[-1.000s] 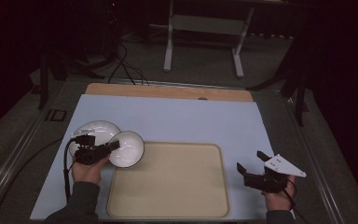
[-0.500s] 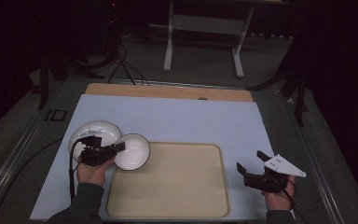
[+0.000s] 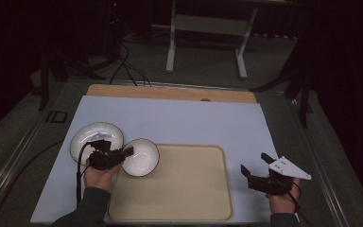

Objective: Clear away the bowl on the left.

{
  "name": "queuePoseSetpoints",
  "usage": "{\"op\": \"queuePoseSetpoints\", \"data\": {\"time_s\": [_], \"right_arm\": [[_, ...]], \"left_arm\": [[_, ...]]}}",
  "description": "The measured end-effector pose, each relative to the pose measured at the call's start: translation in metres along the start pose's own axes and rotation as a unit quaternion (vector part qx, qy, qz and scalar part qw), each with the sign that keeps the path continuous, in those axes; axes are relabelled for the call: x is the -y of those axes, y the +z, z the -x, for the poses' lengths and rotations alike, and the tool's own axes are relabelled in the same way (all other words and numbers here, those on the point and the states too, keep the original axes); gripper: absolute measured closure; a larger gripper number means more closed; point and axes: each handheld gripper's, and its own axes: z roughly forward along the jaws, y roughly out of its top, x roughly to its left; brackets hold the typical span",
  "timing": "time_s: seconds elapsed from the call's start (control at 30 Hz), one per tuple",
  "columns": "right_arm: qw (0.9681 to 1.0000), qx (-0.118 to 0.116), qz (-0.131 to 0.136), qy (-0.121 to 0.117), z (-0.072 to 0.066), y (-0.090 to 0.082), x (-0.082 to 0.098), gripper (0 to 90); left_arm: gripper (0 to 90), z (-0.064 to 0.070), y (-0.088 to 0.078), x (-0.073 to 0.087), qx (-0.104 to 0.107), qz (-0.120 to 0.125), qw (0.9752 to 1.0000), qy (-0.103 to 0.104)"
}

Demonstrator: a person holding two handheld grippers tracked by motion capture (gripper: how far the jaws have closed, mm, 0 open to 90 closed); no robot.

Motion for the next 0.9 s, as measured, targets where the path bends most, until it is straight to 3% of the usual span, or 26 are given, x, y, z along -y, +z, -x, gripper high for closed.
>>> {"op": "queuePoseSetpoints", "data": {"time_s": [0.9], "right_arm": [[1.0, 0.002, 0.001, 0.001, 0.0, 0.0, 0.0, 11.6]], "left_arm": [[78.8, 0.027, 0.02, 0.009, 0.021, -0.031, 0.9986, 0.037]]}}
